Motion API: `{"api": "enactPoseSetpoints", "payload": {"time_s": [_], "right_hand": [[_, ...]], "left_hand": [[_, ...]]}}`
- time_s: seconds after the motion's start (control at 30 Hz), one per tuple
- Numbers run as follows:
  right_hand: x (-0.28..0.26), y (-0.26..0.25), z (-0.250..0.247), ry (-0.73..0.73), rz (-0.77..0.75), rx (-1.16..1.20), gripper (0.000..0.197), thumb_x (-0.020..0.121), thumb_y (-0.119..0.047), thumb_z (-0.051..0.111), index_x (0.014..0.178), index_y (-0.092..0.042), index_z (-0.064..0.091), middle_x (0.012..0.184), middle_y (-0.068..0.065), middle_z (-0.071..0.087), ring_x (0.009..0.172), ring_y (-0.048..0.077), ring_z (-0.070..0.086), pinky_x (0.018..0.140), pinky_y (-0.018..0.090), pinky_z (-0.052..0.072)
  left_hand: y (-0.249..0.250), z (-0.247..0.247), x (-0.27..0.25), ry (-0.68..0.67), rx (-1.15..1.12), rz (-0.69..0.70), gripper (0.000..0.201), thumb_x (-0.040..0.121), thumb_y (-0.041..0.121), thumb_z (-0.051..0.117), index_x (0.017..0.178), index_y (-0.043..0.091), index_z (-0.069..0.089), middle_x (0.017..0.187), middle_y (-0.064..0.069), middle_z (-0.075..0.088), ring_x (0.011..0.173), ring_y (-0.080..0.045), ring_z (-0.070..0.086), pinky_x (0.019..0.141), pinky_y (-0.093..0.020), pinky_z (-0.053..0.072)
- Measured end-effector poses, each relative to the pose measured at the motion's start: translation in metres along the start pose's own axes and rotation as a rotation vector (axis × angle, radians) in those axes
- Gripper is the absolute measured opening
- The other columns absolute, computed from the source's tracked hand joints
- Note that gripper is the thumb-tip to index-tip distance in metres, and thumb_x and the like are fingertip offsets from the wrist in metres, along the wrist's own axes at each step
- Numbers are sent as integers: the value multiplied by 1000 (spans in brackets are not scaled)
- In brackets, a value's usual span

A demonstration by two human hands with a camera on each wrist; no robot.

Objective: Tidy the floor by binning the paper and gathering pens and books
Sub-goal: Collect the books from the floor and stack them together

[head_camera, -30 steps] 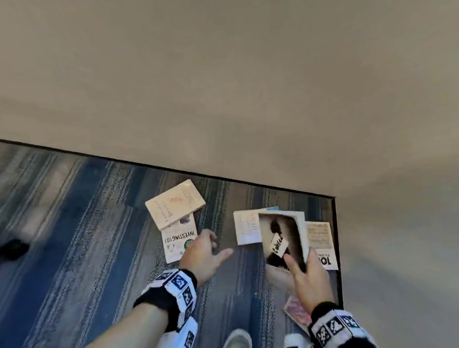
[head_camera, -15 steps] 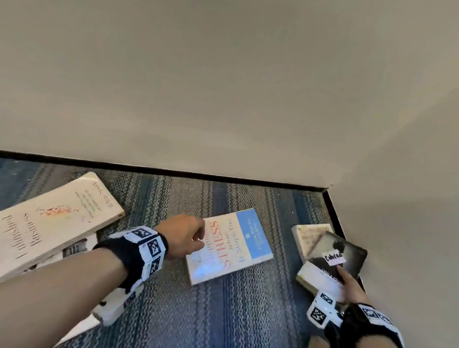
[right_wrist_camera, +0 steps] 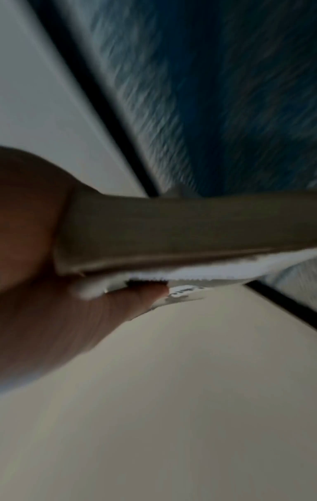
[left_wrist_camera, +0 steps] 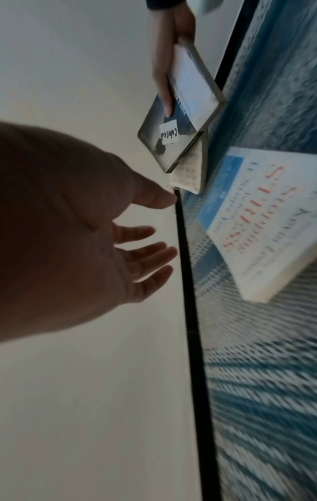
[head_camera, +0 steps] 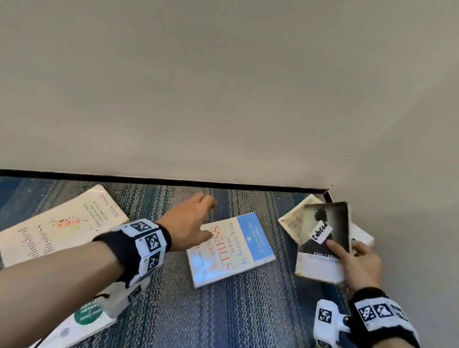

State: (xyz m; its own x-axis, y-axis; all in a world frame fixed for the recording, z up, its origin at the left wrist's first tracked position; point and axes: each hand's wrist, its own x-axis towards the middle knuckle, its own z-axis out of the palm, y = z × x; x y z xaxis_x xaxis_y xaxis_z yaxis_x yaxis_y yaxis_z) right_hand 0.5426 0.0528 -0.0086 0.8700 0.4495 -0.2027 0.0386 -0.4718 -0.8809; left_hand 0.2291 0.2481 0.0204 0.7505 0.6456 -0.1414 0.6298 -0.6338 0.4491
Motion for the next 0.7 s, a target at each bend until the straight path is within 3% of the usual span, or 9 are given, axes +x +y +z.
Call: {"api": "enactPoseSetpoints", "payload": {"time_s": [0.13,0.23,0.27,0.33,0.4,0.47,0.57,0.63,0.7], "right_hand": [[-60,-67,-24,-313,-362,-35,24,67,-11,83,85,-8,68,85,12,71,75,23,66,62,23,53],[-110,-116,-38,-647,-547,-98,23,63,-12,83,82,-7,70,92,8,68,82,20,66,69,20,49],[-127,-130,-38,-743,-591,-118,23,63,-12,83,82,-8,71,97,6,67,86,21,67,73,21,49],[-151,-147,-30,-831,-646,-131,21,64,-10,83,81,-7,71,106,1,66,95,18,67,81,21,49],[-161,-151,-16,-821,-645,-46,21,66,-5,81,83,0,70,116,0,65,107,16,64,90,22,49],[-163,-140,3,-750,-556,117,27,69,-6,82,93,0,71,127,2,62,119,20,59,100,29,45],[-176,-107,37,-629,-203,413,36,76,-10,74,111,-4,67,121,19,65,110,35,63,96,50,48],[-194,-83,62,-665,70,493,41,78,-10,69,117,0,63,114,25,67,103,39,66,88,50,53],[-211,-60,81,-715,257,455,51,77,-14,69,124,2,58,116,24,66,106,40,64,83,48,56]], "left_hand": [[29,-16,4,187,-71,99,99,69,31,84,145,8,24,145,-5,32,132,-21,40,109,-30,37],[49,-27,-15,81,-263,169,126,56,42,91,150,14,14,152,-1,29,138,-16,34,112,-26,30],[52,-27,-26,-28,-369,203,120,55,44,91,149,20,21,149,5,37,134,-11,40,111,-26,33],[56,-20,-51,-275,-578,239,75,68,35,86,132,33,48,128,18,58,117,-2,56,105,-32,45],[57,-6,-82,-373,-793,169,38,82,26,75,115,36,60,111,20,68,105,-1,63,100,-34,50],[47,12,-106,-303,-1010,44,28,86,30,71,111,20,65,107,5,73,99,-14,70,95,-41,53],[19,30,-129,-161,-1145,-246,74,75,70,65,94,-2,63,91,-20,70,78,-31,65,83,-49,55],[4,36,-139,-56,-1126,-355,86,64,90,52,86,8,60,82,-15,59,70,-28,52,73,-41,48],[-2,39,-149,-6,-1062,-375,82,63,94,43,70,13,54,66,-9,51,58,-18,46,64,-30,43]]}}
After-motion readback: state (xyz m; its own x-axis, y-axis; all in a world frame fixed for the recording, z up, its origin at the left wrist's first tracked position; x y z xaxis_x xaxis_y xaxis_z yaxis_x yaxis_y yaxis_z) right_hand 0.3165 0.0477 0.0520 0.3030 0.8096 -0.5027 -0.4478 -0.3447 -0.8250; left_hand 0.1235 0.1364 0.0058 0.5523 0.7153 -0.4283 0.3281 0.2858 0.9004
